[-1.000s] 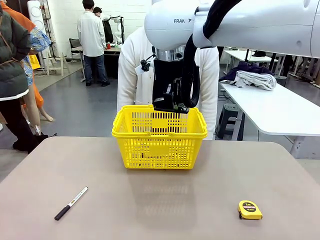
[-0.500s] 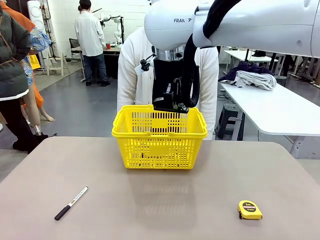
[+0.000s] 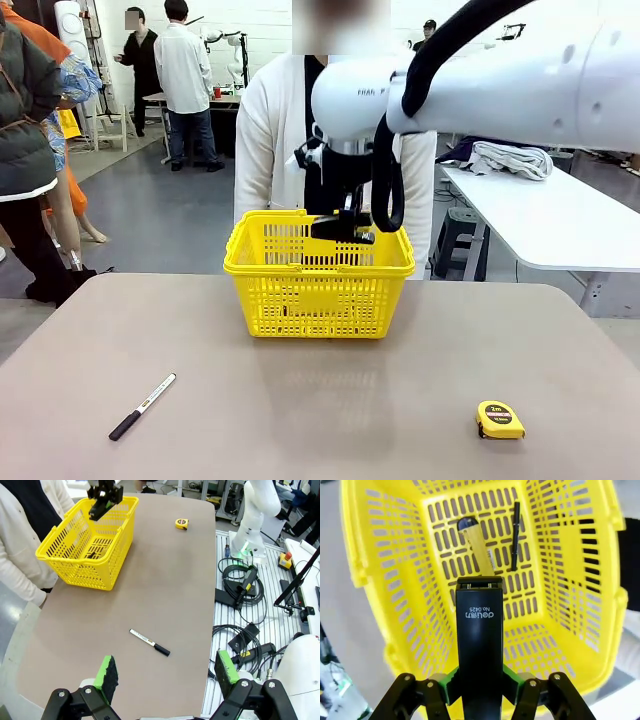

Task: Place the items the person wants into the basket.
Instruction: Pick up the item the person points to and place it in the Market Basket.

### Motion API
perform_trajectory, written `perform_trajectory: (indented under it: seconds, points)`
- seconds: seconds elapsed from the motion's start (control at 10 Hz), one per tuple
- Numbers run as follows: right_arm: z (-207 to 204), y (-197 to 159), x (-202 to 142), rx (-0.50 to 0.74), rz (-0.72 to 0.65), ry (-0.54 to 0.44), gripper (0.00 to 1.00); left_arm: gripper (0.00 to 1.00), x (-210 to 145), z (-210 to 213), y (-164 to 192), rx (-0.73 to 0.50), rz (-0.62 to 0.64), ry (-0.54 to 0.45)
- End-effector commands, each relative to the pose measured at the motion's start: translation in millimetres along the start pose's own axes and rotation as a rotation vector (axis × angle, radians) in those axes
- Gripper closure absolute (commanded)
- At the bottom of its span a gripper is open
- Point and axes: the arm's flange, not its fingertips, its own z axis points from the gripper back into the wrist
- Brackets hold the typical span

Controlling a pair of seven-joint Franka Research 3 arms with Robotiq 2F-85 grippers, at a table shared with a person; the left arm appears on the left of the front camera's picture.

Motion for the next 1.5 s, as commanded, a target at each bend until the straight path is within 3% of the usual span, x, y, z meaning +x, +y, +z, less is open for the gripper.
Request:
perform_trajectory:
  seconds: [0.0,0.4,0.8,0.9,1.0,1.1,1.4]
  points:
    - [-8.9,-19.5,18.0,0.033,0.049,-0.018,0.82,0.00,0.2,1.8,0.5,-0.002,-0.018,-0.023]
    - [-68.7,-44.0,36.5,0.118,0.062,0.013,0.82,0.00,0.2,1.8,0.5,-0.002,-0.018,-0.023]
    - [-80.0,-50.9,37.7,0.146,0.060,0.011,0.82,0.00,0.2,1.8,0.5,-0.002,-0.018,-0.023]
    - [-80.6,-51.5,37.4,0.154,0.059,0.013,0.36,0.00,0.2,1.8,0.5,-0.002,-0.018,-0.023]
    - [-81.2,-51.6,36.9,0.159,0.056,0.015,0.22,0.00,0.2,1.8,0.5,-0.002,-0.018,-0.023]
    - [-81.5,-51.7,36.7,0.163,0.054,0.016,0.00,0.00,0.2,1.8,0.5,-0.002,-0.018,-0.023]
    - [-74.4,-51.3,36.0,0.155,0.060,0.021,0.00,0.00,0.2,1.8,0.5,-0.002,-0.018,-0.023]
